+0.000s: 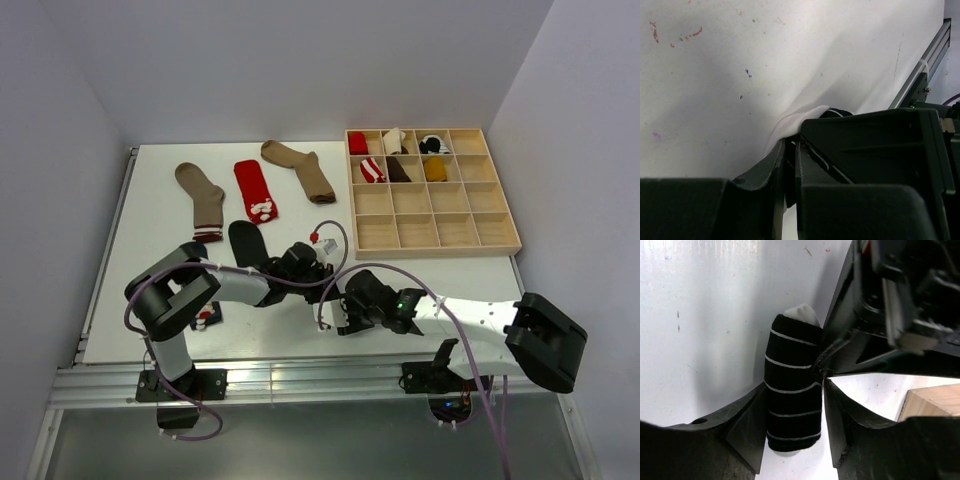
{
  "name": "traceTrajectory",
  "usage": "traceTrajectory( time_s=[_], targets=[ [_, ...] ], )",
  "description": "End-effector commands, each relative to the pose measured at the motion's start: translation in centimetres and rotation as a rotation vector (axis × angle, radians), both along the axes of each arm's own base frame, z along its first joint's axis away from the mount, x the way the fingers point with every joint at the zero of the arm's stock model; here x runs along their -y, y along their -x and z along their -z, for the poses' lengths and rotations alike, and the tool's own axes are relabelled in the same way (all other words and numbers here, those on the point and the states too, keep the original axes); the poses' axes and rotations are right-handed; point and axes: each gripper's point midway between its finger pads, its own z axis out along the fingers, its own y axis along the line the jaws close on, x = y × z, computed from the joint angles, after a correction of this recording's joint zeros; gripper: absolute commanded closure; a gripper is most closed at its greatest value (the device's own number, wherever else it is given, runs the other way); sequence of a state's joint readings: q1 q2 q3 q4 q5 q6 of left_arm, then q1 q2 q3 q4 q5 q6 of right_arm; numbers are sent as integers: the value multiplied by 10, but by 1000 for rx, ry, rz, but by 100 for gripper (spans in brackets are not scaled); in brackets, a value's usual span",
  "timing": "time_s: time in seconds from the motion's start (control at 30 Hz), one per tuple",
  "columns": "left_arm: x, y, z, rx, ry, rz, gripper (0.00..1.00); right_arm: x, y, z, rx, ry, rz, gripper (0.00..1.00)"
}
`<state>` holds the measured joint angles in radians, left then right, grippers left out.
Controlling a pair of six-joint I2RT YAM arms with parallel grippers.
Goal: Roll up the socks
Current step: Roll the sock at the center of the board, then pick up the sock at the center of the board.
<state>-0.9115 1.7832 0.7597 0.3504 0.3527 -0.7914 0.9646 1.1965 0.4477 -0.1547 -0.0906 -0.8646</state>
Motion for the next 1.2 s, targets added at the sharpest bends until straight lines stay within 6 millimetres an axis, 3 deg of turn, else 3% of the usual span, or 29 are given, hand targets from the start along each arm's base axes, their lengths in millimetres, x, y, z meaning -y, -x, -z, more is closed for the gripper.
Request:
traceTrajectory(
  time_s=[0.0,0.3,0.57,0.67,0.8,0.93,1.17],
  targets=[
    [-52,55,63,-266,-258,69,100,-4,-1,3,-10,21,-6,48],
    [-48,59,48,-403,-163,77,96,2,8,20,-101,98,6,60],
    [-42,52,29,-414,-117,72,81,8,17,34,-199,158,34,87],
    [-41,41,13,-385,-76,49,73,10,17,35,-220,155,47,97],
    [-42,18,-21,-305,-3,4,63,12,16,31,-242,139,68,100],
    [-53,-3,-40,-254,11,-64,61,14,8,26,-242,125,102,100],
    [-91,-43,-74,-175,54,-229,64,6,-10,4,-322,57,178,100]
  ],
)
